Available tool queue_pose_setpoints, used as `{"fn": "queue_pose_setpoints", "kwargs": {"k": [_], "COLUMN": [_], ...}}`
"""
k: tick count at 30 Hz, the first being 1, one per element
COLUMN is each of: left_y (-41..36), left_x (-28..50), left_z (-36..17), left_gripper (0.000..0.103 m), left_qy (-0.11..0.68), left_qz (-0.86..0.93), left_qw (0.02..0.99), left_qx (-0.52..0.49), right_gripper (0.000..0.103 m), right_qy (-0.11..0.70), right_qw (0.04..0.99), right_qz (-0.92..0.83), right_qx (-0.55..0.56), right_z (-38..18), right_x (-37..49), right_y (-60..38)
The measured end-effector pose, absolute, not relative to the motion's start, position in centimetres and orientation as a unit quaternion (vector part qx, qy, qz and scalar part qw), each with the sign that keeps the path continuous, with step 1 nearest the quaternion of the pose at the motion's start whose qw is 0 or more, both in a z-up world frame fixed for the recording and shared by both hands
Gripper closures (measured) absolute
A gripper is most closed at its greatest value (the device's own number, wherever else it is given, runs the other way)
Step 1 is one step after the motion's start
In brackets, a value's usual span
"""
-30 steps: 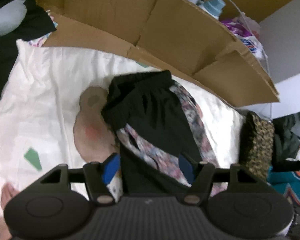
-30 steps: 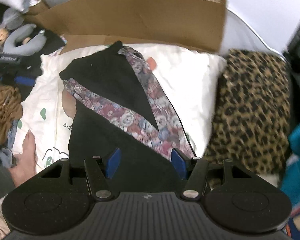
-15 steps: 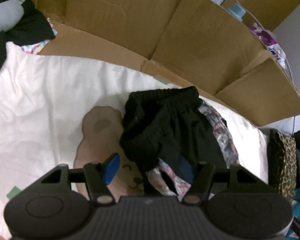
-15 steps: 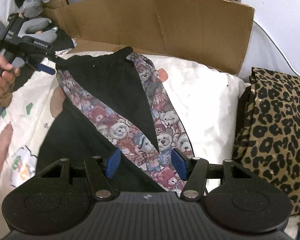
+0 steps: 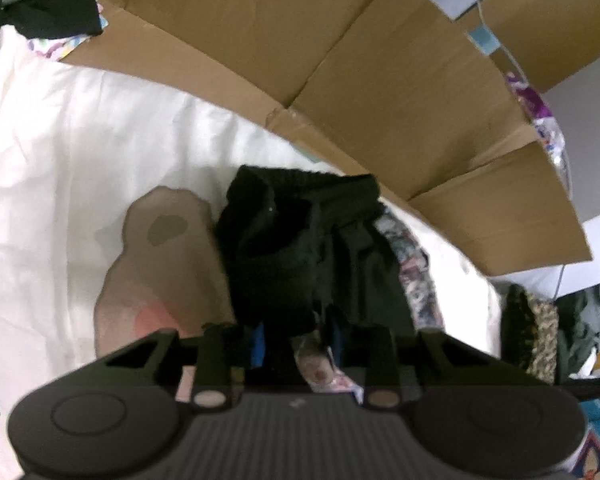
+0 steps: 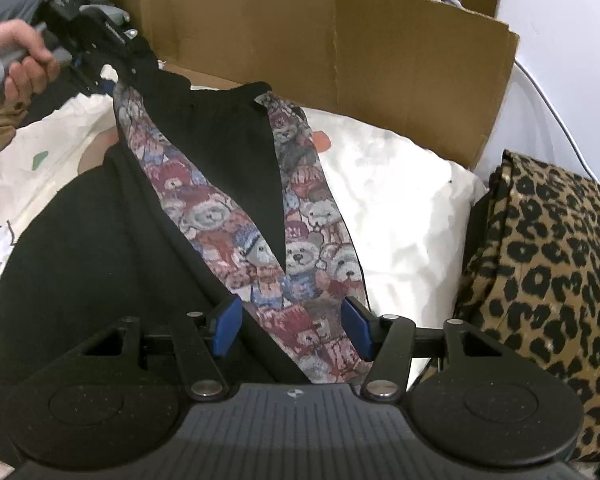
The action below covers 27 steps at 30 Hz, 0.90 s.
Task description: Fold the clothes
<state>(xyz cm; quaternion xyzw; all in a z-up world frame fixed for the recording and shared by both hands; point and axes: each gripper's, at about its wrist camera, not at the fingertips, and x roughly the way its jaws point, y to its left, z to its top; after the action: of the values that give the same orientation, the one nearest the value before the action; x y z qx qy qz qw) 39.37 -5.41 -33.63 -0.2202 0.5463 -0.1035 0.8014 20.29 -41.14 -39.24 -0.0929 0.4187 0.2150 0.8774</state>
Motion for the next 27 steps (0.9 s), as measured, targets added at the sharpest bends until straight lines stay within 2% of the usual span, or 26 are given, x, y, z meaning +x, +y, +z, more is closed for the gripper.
{"fn": "queue_pose_setpoints", "kwargs": {"k": [6, 12, 20, 27], "left_y": [-6.3, -8.1, -10.8, -13.4], "left_x": [40.3, 42.0, 45.2, 48.3], "left_z": [-32.0, -30.7, -31.6, -33.5], "left_gripper": [0.081, 0.082, 0.082, 0.081], "left_qy": [0.546, 0.542, 0.539, 0.545], "left_qz": [-0.106, -0.109, -0.098, -0.087], "left_qw": [0.804, 0.808, 0.811, 0.812], "left_qx": [-0.213, -0.202, -0.204, -0.191], "right_gripper": [0.042, 0.042, 0.063, 0.068], "right_qy": [0.411, 0.404, 0.417, 0.436], "right_qw": [0.88, 0.883, 0.885, 0.885], "right_qz": [0.215, 0.209, 0.184, 0.163], "right_qx": [-0.099, -0.117, -0.092, -0.027], "right_z": [-41.1, -41.8, -42.0, -41.9], "right_x": [19.4, 18.7, 19.7, 21.0], "right_y": [-41.3, -41.1, -42.1, -44.0]}}
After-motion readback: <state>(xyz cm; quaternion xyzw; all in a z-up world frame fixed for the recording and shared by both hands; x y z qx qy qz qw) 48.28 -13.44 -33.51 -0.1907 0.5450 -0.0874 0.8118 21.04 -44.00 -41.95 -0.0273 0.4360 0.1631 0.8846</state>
